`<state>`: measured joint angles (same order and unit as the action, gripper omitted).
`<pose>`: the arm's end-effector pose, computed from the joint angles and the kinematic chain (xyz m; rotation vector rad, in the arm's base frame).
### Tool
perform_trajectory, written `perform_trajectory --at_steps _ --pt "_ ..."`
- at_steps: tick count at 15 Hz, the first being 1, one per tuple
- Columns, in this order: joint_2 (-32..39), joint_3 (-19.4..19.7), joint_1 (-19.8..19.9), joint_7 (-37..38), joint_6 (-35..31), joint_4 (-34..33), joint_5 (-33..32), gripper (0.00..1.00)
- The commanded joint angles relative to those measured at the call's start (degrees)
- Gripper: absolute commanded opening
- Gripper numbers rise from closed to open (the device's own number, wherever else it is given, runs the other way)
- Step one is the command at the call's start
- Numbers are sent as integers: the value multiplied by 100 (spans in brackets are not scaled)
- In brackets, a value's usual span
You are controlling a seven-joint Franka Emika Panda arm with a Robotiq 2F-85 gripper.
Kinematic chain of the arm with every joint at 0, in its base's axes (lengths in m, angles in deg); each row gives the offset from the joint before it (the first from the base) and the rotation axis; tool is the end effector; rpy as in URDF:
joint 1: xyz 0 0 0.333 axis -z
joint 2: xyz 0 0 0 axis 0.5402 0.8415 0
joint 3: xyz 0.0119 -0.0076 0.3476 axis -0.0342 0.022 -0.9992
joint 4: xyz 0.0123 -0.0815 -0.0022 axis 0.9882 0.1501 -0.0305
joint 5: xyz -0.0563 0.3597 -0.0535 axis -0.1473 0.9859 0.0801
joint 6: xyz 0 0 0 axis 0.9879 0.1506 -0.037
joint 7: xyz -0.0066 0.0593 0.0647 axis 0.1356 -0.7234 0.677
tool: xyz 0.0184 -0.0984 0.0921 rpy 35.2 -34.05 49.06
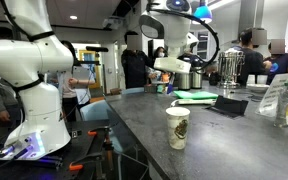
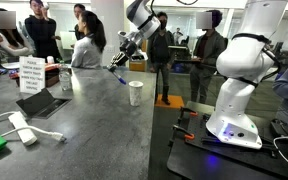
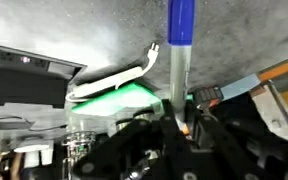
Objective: Put the marker inside the mug cup
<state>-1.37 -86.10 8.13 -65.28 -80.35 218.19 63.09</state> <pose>0.5081 0.0176 0.3814 -2.1661 -1.1552 -0.8239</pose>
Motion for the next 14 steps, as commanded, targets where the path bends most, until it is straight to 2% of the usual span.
perform_trajectory --at_steps 1,3,4,5,6,7,9,11,14 --pt "-18 1204 -1166 1 32 -7 4 19" --pt "-17 1232 -1162 1 32 -5 4 19" --pt "-17 1232 -1165 1 32 -5 4 5" --pt "7 1460 -1307 -187 188 -75 156 5" --pt "-4 1956 -1763 -257 67 -76 229 5" --pt "13 2357 -2034 -430 216 -136 483 5" --pt "-13 2988 -2392 -915 511 -175 1075 5" --pt "-28 3487 -2580 -1395 1069 -144 1583 5" --pt "38 4041 -2656 -1883 1956 -28 1600 5"
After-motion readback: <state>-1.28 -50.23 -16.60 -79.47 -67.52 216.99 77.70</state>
